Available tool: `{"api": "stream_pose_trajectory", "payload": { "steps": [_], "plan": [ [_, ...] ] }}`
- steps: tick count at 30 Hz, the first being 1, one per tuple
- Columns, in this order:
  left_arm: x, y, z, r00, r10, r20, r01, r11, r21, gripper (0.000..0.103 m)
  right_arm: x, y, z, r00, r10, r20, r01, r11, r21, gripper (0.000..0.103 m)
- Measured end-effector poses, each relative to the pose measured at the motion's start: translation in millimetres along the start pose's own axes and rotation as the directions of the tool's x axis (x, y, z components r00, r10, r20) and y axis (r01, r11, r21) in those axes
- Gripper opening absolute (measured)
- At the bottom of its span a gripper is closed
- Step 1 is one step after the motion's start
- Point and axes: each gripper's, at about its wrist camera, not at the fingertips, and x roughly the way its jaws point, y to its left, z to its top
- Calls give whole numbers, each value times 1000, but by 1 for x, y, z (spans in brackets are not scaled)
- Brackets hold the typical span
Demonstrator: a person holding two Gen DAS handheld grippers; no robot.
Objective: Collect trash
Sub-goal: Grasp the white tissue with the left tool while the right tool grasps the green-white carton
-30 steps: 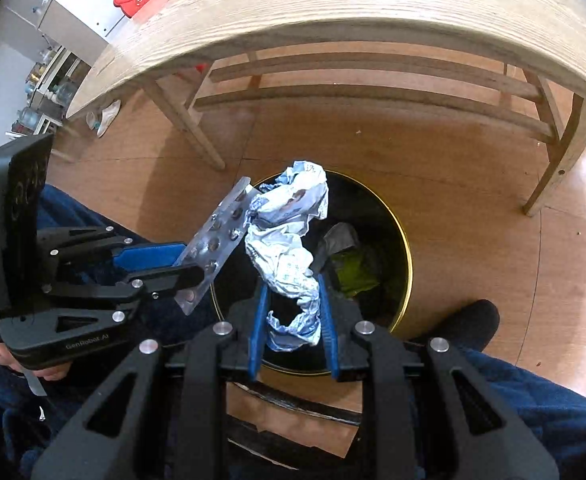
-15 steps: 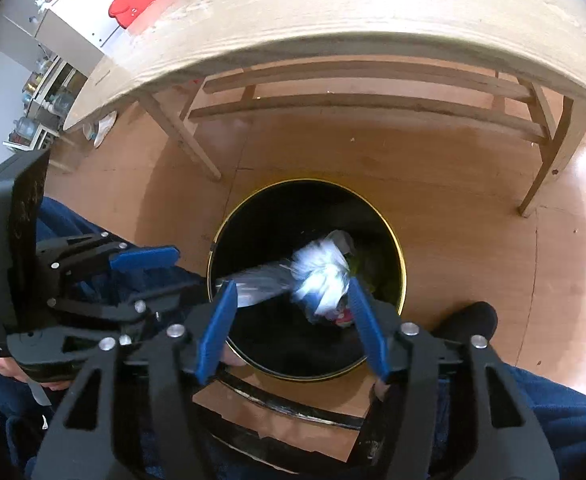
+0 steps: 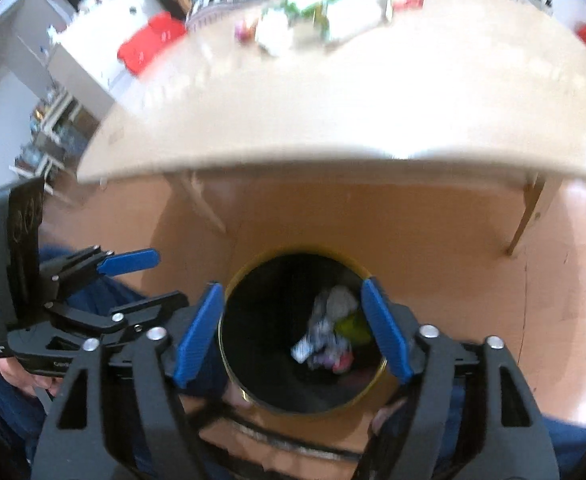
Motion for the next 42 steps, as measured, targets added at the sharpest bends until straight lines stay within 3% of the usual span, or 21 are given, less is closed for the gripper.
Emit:
{"api": "stream_pose_trajectory", "payload": {
  "steps": [6, 12, 14, 17, 20, 22, 26, 28, 30, 31, 32, 34, 36, 42],
  "plan": [
    [-20, 18, 94, 986, 105, 129, -98, 994, -57, 86, -16, -19, 82, 991, -27, 127, 16, 996, 89, 78],
    [12, 40, 187, 966, 184, 180, -155, 974, -163, 87, 17, -58, 168, 987, -32, 160, -7, 971, 240, 78],
    [27, 48, 202, 960, 216, 179, -181, 965, -190, 87, 35, -70, 190, 989, -4, 146, -39, 955, 293, 78],
    [53, 61, 218, 970, 198, 139, -161, 958, -237, 87, 59, -87, 206, 993, 6, 122, -48, 937, 345, 78],
    [77, 72, 224, 968, 232, 97, -199, 942, -269, 87, 81, -98, 219, 994, 16, 105, -56, 920, 387, 78],
    [80, 69, 231, 959, 253, 128, -215, 944, -252, 87, 92, -103, 223, 994, 41, 98, -78, 910, 406, 78],
    [88, 67, 240, 961, 238, 141, -201, 951, -234, 86, 108, -100, 233, 995, 41, 89, -73, 914, 398, 73],
    [91, 66, 241, 954, 259, 150, -223, 950, -220, 77, 113, -96, 240, 996, 21, 84, -52, 924, 379, 64],
    [91, 62, 242, 948, 278, 157, -247, 949, -195, 53, 118, -94, 243, 996, 25, 83, -54, 926, 374, 50],
    [89, 61, 241, 951, 263, 161, -232, 955, -188, 47, 118, -93, 244, 997, 22, 81, -50, 929, 367, 50],
    [89, 61, 240, 955, 247, 161, -217, 958, -188, 29, 119, -90, 244, 997, 12, 81, -40, 934, 355, 48],
    [88, 59, 241, 959, 240, 152, -211, 960, -184, 26, 116, -85, 242, 996, 12, 90, -42, 939, 342, 42],
    [84, 58, 239, 962, 224, 157, -197, 965, -175, 21, 107, -81, 240, 994, 9, 111, -45, 944, 328, 42],
    [60, 57, 221, 961, 213, 176, -189, 972, -140, 20, 79, -68, 231, 987, 2, 162, -48, 959, 281, 42]
  ]
}}
